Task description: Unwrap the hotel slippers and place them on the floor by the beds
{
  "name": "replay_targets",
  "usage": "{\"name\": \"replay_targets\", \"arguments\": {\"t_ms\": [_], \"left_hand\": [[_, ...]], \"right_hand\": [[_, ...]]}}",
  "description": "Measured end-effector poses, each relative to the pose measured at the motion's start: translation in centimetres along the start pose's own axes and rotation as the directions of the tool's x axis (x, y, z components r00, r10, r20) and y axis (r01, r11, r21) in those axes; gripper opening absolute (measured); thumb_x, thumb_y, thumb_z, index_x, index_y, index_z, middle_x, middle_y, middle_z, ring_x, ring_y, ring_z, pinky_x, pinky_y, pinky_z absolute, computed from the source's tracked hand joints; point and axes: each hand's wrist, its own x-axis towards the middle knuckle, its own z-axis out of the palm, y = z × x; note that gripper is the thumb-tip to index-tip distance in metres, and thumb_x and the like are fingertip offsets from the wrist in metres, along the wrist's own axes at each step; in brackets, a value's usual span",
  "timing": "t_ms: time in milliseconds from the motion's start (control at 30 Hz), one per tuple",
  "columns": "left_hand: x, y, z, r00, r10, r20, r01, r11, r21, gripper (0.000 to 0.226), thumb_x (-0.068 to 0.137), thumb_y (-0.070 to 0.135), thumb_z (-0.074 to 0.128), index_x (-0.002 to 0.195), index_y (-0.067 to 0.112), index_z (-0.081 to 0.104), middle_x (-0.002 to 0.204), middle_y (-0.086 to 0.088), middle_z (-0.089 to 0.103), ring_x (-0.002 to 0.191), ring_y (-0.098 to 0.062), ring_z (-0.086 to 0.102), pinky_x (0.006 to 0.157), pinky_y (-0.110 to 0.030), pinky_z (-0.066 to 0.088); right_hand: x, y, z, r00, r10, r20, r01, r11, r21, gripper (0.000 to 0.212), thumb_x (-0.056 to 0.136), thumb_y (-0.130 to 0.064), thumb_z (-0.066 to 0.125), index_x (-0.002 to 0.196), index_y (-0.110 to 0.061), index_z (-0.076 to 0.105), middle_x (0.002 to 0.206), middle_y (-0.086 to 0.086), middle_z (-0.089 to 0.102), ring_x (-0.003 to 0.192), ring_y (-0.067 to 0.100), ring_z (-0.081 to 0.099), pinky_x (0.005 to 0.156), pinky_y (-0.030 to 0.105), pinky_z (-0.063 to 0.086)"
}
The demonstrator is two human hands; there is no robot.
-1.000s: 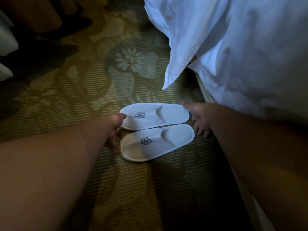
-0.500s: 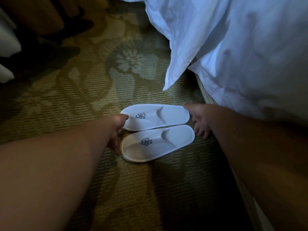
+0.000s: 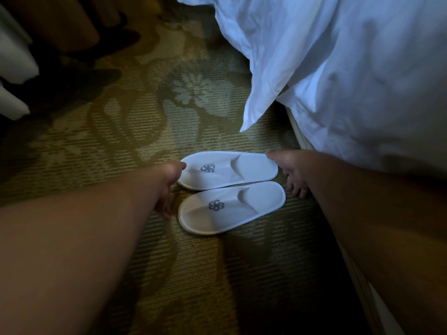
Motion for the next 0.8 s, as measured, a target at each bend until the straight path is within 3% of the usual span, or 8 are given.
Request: {"name": "replay_targets", "arguments": {"t_ms": [67,133,233,333,467,600,700,800], "left_hand": [[-0.2,-0.1,-0.7,0.998,0.063,-0.017,-0.063,0.998,-0.001,0.088,0.091,0.066,0.047,0.154,0.010,0.025,0.145,-0.027,0.042,0.125,-0.043,0.047,0.081,-0.052,0.041],[-0.2,-0.5,-1.7,0.991,0.128,-0.051,-0.128,0.992,0.000,0.077,0.090,0.064,0.050,0.145,0.011,0.037,0.116,-0.022,0.053,0.096,-0.037,0.054,0.083,-0.048,0.044],[-0.8,-1.3,-3.5,0.978,0.197,-0.065,-0.199,0.980,-0.018,0.055,0.091,0.062,0.050,0.124,0.018,0.045,0.114,-0.018,0.051,0.090,-0.031,0.052,0.088,-0.042,0.044],[-1.9,-1.8,-5.1,0.962,0.265,-0.060,-0.270,0.958,-0.097,0.036,0.091,0.052,0.059,0.102,0.019,0.049,0.106,-0.011,0.053,0.084,-0.024,0.051,0.079,-0.034,0.044],[-2.9,-1.9,-6.3,0.915,0.396,-0.075,-0.402,0.911,-0.095,0.012,0.093,0.022,0.065,0.084,0.019,0.058,0.089,0.002,0.059,0.071,-0.011,0.052,0.063,-0.027,0.035],[-3.7,-1.5,-6.8,0.862,0.490,-0.129,-0.506,0.847,-0.163,0.023,0.098,0.027,0.060,0.076,0.019,0.057,0.076,0.002,0.058,0.066,-0.010,0.054,0.064,-0.028,0.036],[-4.7,-0.6,-7.1,0.831,0.535,-0.154,-0.557,0.802,-0.218,0.034,0.101,0.040,0.050,0.074,0.021,0.057,0.067,0.002,0.054,0.064,-0.015,0.053,0.066,-0.030,0.034],[-5.7,0.4,-7.6,0.759,0.621,-0.196,-0.647,0.752,-0.124,0.030,0.101,0.036,0.053,0.096,0.011,0.070,0.092,-0.012,0.067,0.088,-0.027,0.064,0.073,-0.030,0.038]], "right_hand": [[-0.4,-0.2,0.2,0.999,-0.038,-0.028,0.039,0.999,0.016,0.100,0.085,-0.077,0.035,0.155,-0.012,0.004,0.155,0.032,0.017,0.139,0.049,0.023,0.110,0.059,0.020],[-1.1,-0.5,0.6,0.997,-0.071,-0.041,0.072,0.997,0.025,0.100,0.085,-0.076,0.040,0.154,-0.009,0.010,0.153,0.031,0.024,0.136,0.047,0.031,0.108,0.057,0.027],[-2.4,-1.0,1.4,0.990,-0.133,-0.041,0.135,0.990,0.042,0.091,0.085,-0.071,0.048,0.142,-0.002,0.033,0.107,0.033,0.065,0.092,0.045,0.066,0.071,0.046,0.057],[-3.4,-1.5,2.4,0.986,-0.163,-0.035,0.157,0.977,-0.144,0.102,0.077,-0.077,0.051,0.142,-0.001,0.035,0.128,0.029,0.053,0.112,0.045,0.054,0.088,0.049,0.044],[-5.8,-3.2,4.6,0.939,-0.345,-0.016,0.329,0.907,-0.265,0.081,0.076,-0.071,0.061,0.124,-0.006,0.055,0.109,0.011,0.060,0.082,0.021,0.052,0.072,0.033,0.043],[-9.8,-5.8,7.0,0.797,-0.598,0.086,0.583,0.722,-0.373,0.053,0.085,-0.043,0.071,0.121,-0.005,0.061,0.112,0.014,0.066,0.089,0.023,0.066,0.073,0.033,0.054],[-12.1,-7.7,8.2,0.671,-0.741,-0.029,0.614,0.577,-0.538,0.033,0.084,-0.019,0.070,0.113,-0.002,0.066,0.107,0.018,0.069,0.097,0.033,0.068,0.079,0.037,0.057],[-13.2,-8.8,8.5,0.527,-0.838,-0.144,0.590,0.482,-0.647,0.022,0.086,-0.013,0.059,0.104,-0.006,0.070,0.101,0.014,0.069,0.096,0.030,0.065,0.077,0.033,0.053]]}}
